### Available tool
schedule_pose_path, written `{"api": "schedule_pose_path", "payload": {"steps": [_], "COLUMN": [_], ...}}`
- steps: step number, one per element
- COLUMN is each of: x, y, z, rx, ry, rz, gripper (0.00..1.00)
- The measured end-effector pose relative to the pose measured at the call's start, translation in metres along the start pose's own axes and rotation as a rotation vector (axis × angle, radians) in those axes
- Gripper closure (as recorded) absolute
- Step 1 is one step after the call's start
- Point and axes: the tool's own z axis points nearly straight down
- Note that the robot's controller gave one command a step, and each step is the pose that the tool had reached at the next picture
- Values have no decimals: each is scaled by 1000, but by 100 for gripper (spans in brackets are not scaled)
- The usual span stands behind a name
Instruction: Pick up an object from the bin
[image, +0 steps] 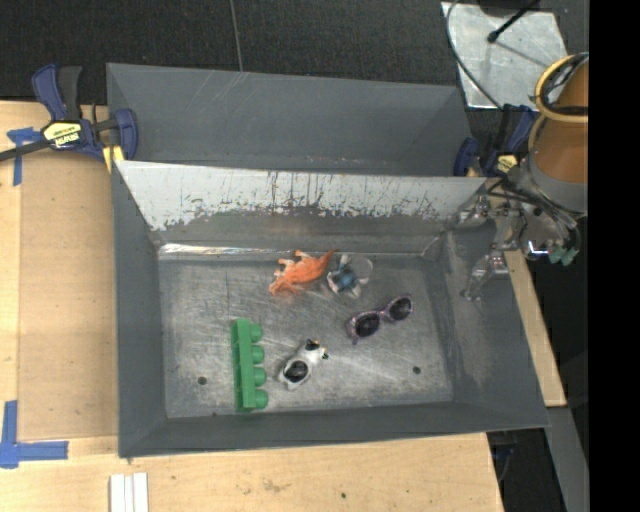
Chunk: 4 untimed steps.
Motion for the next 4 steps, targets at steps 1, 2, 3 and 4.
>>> {"api": "schedule_pose_path", "payload": {"steps": [1, 2, 3, 4], "x": [-1, 12, 28, 41], "y": [1, -2, 0, 5], "z": [-5, 45, 114, 143], "rx": [1, 2, 1, 0], "ry": [-7, -14, -12, -3], "rz": [-3, 19, 161, 172], "gripper": [0, 0, 0, 0]}}
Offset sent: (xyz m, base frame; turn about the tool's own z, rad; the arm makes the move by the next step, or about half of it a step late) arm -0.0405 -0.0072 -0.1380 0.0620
